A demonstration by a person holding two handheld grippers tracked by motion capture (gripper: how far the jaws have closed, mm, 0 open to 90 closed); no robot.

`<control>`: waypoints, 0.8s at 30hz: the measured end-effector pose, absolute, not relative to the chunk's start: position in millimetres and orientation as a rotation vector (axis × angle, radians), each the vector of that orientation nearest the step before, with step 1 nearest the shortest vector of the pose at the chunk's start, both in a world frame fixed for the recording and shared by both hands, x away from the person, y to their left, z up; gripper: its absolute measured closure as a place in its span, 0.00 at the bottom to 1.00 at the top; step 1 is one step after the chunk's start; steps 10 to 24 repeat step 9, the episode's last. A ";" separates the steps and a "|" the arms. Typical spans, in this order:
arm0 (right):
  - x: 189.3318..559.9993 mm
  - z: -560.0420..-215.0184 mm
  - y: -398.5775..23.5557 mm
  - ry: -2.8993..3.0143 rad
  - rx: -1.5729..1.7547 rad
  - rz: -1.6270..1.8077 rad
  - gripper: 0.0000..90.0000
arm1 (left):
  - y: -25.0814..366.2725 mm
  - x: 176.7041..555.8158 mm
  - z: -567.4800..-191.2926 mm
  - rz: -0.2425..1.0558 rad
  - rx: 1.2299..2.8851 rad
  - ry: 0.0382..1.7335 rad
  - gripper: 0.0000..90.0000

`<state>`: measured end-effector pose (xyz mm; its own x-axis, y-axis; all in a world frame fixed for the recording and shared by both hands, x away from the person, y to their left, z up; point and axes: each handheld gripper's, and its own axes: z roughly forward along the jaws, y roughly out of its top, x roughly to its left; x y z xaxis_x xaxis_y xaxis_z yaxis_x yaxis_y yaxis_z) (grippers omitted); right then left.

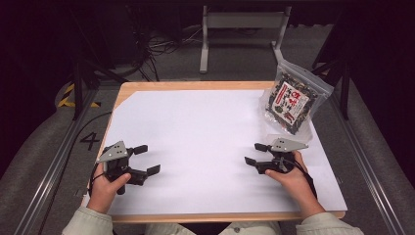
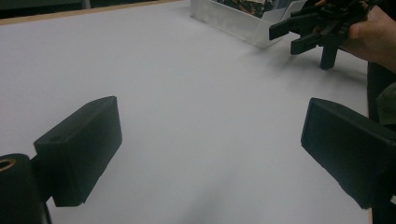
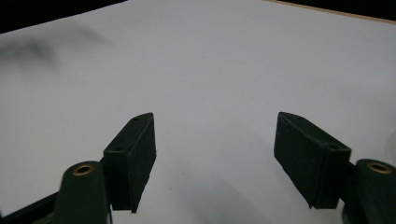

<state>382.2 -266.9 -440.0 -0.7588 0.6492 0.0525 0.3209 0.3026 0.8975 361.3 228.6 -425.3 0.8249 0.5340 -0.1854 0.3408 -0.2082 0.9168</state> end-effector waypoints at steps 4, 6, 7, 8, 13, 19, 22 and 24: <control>383.2 -442.2 -267.8 2.250 0.888 1.434 0.32 | 228.5 362.3 -427.4 0.202 1.819 0.678 0.06; 383.3 -441.7 -268.1 2.244 0.889 1.446 0.32 | 228.5 362.9 -429.0 0.201 1.822 0.685 0.06; 383.1 -441.0 -268.3 2.240 0.889 1.456 0.32 | 228.5 363.0 -429.8 0.197 1.824 0.689 0.06; 382.9 -440.2 -268.6 2.232 0.885 1.462 0.32 | 228.8 363.9 -430.8 0.202 1.826 0.686 0.07; 382.7 -439.5 -268.9 2.227 0.883 1.470 0.32 | 229.1 363.9 -430.9 0.204 1.831 0.695 0.06; 382.7 -439.5 -268.9 2.227 0.883 1.470 0.32 | 229.1 363.9 -430.9 0.204 1.831 0.695 0.06; 382.7 -439.5 -268.9 2.227 0.883 1.470 0.32 | 229.1 363.9 -430.9 0.204 1.831 0.695 0.06; 382.7 -439.5 -268.9 2.227 0.883 1.470 0.32 | 229.1 363.9 -430.9 0.204 1.831 0.695 0.06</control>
